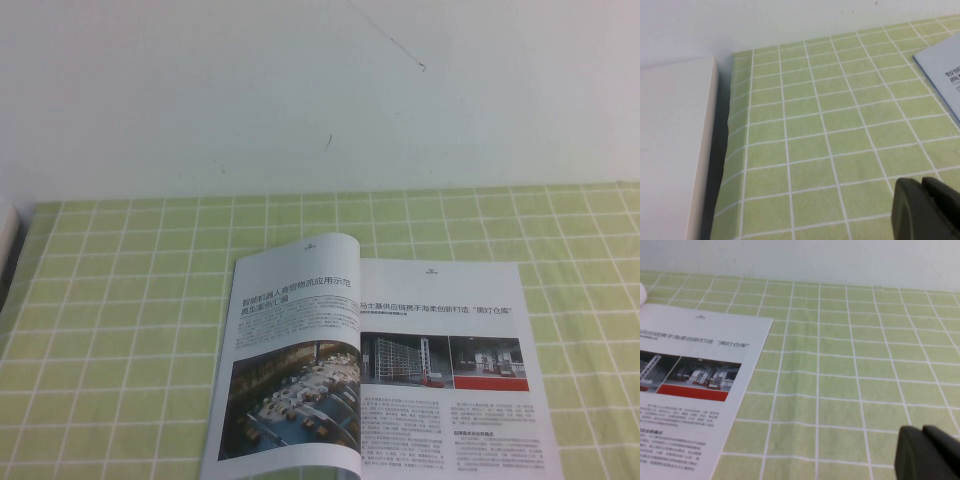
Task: Close book
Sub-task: 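Close the open booklet and leave it lying on the table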
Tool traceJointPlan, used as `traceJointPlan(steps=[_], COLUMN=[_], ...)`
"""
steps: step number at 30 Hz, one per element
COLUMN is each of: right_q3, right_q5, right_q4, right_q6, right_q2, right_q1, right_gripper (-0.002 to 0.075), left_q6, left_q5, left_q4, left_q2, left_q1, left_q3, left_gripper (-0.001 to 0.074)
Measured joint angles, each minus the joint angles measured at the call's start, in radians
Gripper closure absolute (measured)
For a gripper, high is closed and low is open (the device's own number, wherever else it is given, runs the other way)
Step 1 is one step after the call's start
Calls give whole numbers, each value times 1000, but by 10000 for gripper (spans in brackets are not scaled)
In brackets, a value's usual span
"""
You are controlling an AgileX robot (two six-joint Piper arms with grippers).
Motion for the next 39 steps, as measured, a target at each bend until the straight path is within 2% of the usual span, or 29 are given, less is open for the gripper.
traceJointPlan(steps=[5, 9, 19, 22, 30, 35, 39], right_q3=[0, 4, 4, 4, 4, 4, -19], right_q5=[-5, -96, -825, -960, -1010, -999, -865], right_q4=[0, -33, -63, -61, -24, -19, -19], right_q6=[0, 0, 0, -2, -25, -33, -35], right_q2=[0, 0, 0, 0, 0, 0, 0], right_q1=[0, 0, 0, 0, 0, 0, 0], right_gripper=[729, 729, 729, 729, 729, 729, 729], left_q6=[0, 0, 0, 0, -77, -83, -83], left_q5=[-7, -120, -822, -961, -1259, -1259, -1255], left_q4=[8, 11, 14, 14, 16, 35, 50], left_q2=[0, 0, 0, 0, -2, -2, -2], left_q1=[0, 0, 0, 0, 0, 0, 0], left_q3=[0, 7, 7, 7, 7, 7, 7], left_gripper=[738, 738, 738, 738, 738, 738, 738])
